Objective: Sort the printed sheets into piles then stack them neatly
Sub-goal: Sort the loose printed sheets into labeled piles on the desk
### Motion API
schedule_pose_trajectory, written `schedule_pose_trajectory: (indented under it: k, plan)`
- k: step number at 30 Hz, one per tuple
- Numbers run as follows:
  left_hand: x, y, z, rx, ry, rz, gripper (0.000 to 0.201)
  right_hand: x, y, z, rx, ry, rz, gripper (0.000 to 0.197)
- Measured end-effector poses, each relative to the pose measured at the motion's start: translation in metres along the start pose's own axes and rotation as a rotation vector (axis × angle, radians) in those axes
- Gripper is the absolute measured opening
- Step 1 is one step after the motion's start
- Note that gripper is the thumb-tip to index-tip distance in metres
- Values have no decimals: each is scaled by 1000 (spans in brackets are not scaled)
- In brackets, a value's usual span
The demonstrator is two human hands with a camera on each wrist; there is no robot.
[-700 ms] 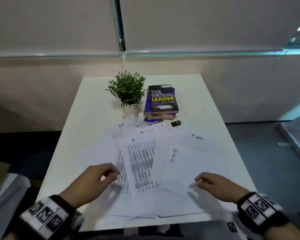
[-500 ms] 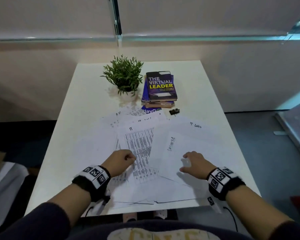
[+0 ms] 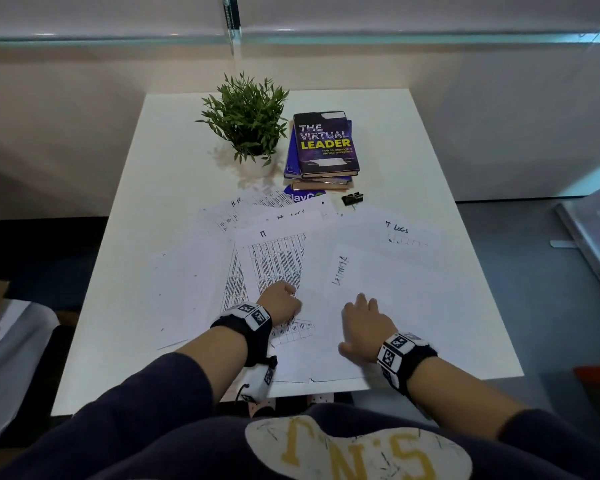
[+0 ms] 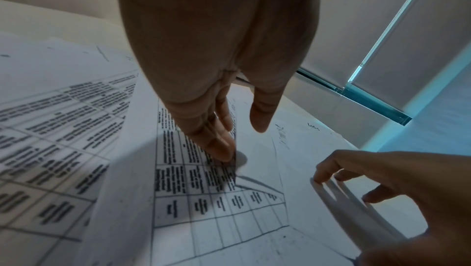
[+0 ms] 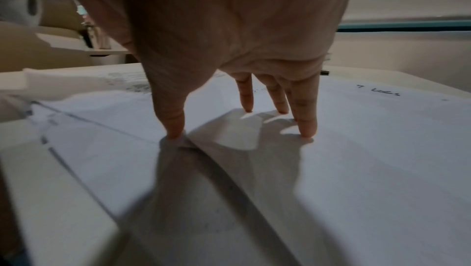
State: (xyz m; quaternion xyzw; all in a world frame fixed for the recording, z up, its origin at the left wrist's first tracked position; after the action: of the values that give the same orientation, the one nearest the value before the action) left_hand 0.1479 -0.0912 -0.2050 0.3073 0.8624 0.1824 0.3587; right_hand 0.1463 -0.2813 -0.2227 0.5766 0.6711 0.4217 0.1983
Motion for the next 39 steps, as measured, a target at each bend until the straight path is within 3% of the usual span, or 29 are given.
schedule_pose_trajectory:
  k: [2, 4, 6, 9, 12, 15, 20, 21, 23, 28, 33, 37, 39]
  plan:
    - [-1, -1, 3, -14, -2, 17, 32, 10, -1, -4, -24, 48, -32, 41]
    - [-5, 2, 3, -53, -11, 52, 8, 20, -3, -7, -41, 133, -56, 29]
    - [-6, 1, 7, -70, -21, 79, 25, 27, -1, -12, -37, 201, -14, 25]
    - [-7, 4, 11, -122, 0, 134, 42, 28, 30, -19, -73, 183, 221, 15]
    - [-9, 13, 9, -225, 34, 148, 37, 12, 77, -21, -195, 97, 499, 17]
    - [-14, 18, 6, -225, 46, 133, 26, -15, 121, -27, -372, 31, 715, 17]
    - [-11, 15, 12, -211, 14, 87, 44, -34, 156, -38, -519, 13, 811, 10]
    - [-12, 13, 11, -194, 11, 78, 39, -32, 156, -38, -517, 38, 797, 8]
    - [-14, 12, 9, -178, 30, 76, 19, -20, 152, -35, -492, 107, 700, 15]
    - [-24, 27, 2, -285, 4, 95, 42, 12, 117, -12, -376, 179, 409, 28]
    - [-37, 38, -14, -291, -51, 89, 15, 49, 88, -3, -242, 204, 330, 39]
    - [-48, 46, -21, -234, -58, 53, 31, 62, 77, 1, -218, 225, 331, 66]
    - [-55, 51, -24, -199, -80, -51, 35, 67, 76, 1, -212, 243, 376, 71]
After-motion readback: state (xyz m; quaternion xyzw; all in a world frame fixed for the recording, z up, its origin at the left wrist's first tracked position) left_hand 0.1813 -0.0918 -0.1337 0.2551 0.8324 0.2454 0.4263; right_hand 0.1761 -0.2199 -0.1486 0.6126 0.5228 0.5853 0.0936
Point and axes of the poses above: each hand's wrist, its own z-axis towards the middle knuckle, its own y-axis out of the back of the hand, x = y × z, the point moved 9 cm from there along z, towards the middle knuckle, and after that the axes turned 14 degrees about z, right-handed, at the moved point
